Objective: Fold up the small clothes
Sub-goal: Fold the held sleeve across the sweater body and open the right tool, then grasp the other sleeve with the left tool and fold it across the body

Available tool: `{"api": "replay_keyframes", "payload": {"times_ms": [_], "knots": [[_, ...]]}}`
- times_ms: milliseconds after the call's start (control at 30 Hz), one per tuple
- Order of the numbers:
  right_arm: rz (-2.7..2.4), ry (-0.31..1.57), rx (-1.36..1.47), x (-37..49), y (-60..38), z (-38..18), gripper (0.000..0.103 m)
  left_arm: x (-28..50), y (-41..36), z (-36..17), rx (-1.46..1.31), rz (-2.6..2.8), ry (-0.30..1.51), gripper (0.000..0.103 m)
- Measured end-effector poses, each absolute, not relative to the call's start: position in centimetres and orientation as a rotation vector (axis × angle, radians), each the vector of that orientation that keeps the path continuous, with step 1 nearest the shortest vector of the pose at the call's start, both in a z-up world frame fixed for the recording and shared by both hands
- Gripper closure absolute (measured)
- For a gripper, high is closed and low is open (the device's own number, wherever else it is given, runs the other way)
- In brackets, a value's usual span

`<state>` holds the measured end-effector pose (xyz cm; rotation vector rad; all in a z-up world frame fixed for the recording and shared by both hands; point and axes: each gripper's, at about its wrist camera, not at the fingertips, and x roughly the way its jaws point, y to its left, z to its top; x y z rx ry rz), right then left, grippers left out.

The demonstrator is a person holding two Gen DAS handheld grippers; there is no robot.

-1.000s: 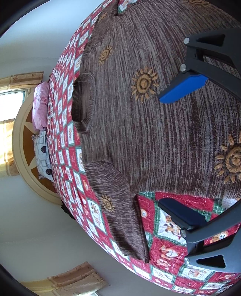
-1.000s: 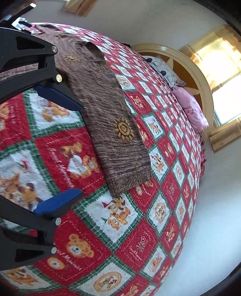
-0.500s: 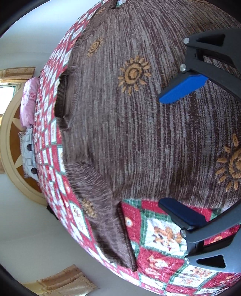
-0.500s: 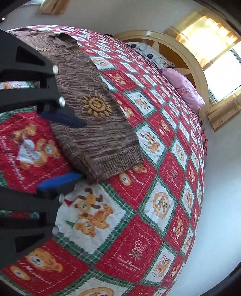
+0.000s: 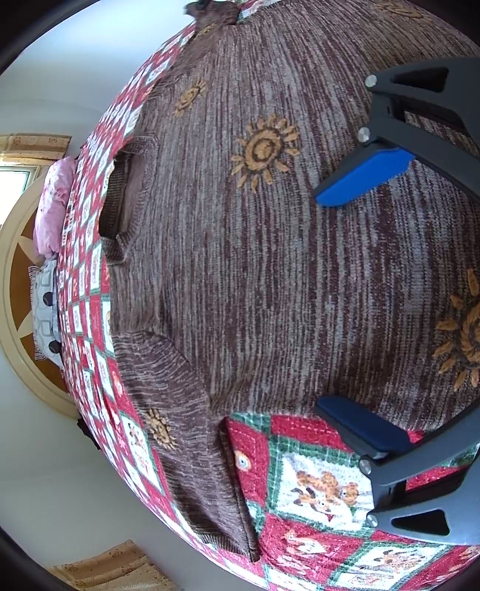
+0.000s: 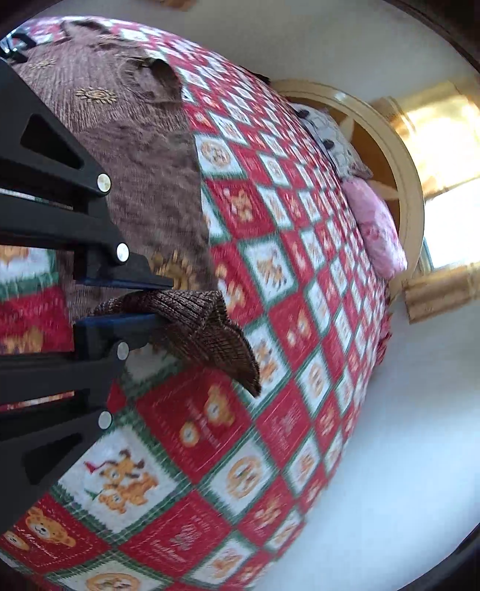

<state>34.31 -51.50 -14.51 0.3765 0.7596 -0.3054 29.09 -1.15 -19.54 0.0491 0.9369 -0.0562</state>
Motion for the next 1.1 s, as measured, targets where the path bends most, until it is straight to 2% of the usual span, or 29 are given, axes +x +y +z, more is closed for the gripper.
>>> {"api": "replay_keyframes", "payload": {"times_ms": [333, 633, 667, 700, 733, 767, 933, 1100], "knots": [[0.027, 0.709, 0.092, 38.3, -35.9, -10.4, 0.092, 29.0, -1.1, -19.6, 0.044, -0.059, 0.937, 0.000], [0.307, 0.807, 0.000, 38.7, -24.0, -15.1, 0.091, 29.1, -1.1, -19.6, 0.043, -0.059, 0.937, 0.000], [0.354, 0.841, 0.021, 38.7, -23.6, -15.9, 0.082, 29.1, -1.1, -19.6, 0.043, -0.059, 0.937, 0.000], [0.408, 0.879, 0.043, 38.5, -23.3, -16.6, 0.052, 29.1, -1.0, -19.6, 0.041, -0.060, 0.937, 0.000], [0.423, 0.887, 0.050, 38.3, -23.5, -16.8, 0.037, 29.1, -1.0, -19.6, 0.039, -0.060, 0.937, 0.000], [0.425, 0.877, 0.058, 37.5, -23.8, -16.9, 0.029, 29.1, -1.1, -19.6, 0.042, -0.059, 0.937, 0.000], [0.377, 0.794, 0.137, 32.8, -29.4, -15.6, 0.029, 29.2, -1.4, -19.1, 0.059, -0.058, 0.939, 0.000], [0.147, 0.695, 0.226, 27.9, -37.6, -15.2, 0.029, 29.7, -4.5, -15.8, 0.032, -0.149, 0.881, 0.003]]}}
